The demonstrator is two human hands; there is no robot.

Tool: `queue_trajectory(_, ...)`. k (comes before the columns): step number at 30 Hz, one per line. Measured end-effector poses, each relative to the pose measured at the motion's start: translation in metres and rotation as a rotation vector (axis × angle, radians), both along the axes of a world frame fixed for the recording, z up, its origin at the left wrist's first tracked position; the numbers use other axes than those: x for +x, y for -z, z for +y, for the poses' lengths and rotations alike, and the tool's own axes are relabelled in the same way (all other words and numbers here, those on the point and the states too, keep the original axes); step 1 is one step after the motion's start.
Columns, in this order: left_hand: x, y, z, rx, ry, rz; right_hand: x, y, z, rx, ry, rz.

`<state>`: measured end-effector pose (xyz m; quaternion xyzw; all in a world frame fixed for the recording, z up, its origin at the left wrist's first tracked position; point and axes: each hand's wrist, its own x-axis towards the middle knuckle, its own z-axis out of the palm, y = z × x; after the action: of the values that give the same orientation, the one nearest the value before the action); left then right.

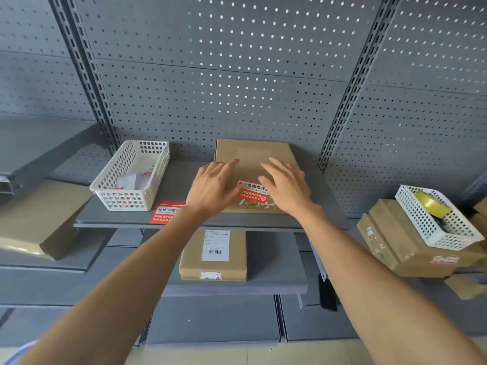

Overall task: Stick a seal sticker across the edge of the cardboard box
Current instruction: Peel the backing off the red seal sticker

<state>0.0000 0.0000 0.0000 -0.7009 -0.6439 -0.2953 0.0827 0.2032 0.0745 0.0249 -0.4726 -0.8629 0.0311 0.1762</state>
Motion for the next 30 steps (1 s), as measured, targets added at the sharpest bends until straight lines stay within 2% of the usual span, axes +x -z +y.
queue_trajectory(8,0.005,0.022,-0.004,0.029,0.003,-0.030,-0.004,0.012,-0.002,-0.098,0.005,0.172)
queue_trajectory(13,0.010,0.036,-0.007,0.111,-0.021,-0.161,-0.004,0.013,-0.002,-0.096,0.001,0.192)
queue_trajectory(20,0.011,0.037,-0.008,0.104,-0.037,-0.252,-0.015,0.002,-0.003,-0.072,-0.053,0.224)
queue_trajectory(30,0.013,0.038,-0.008,0.111,-0.044,-0.291,-0.037,-0.015,0.000,-0.067,-0.220,0.062)
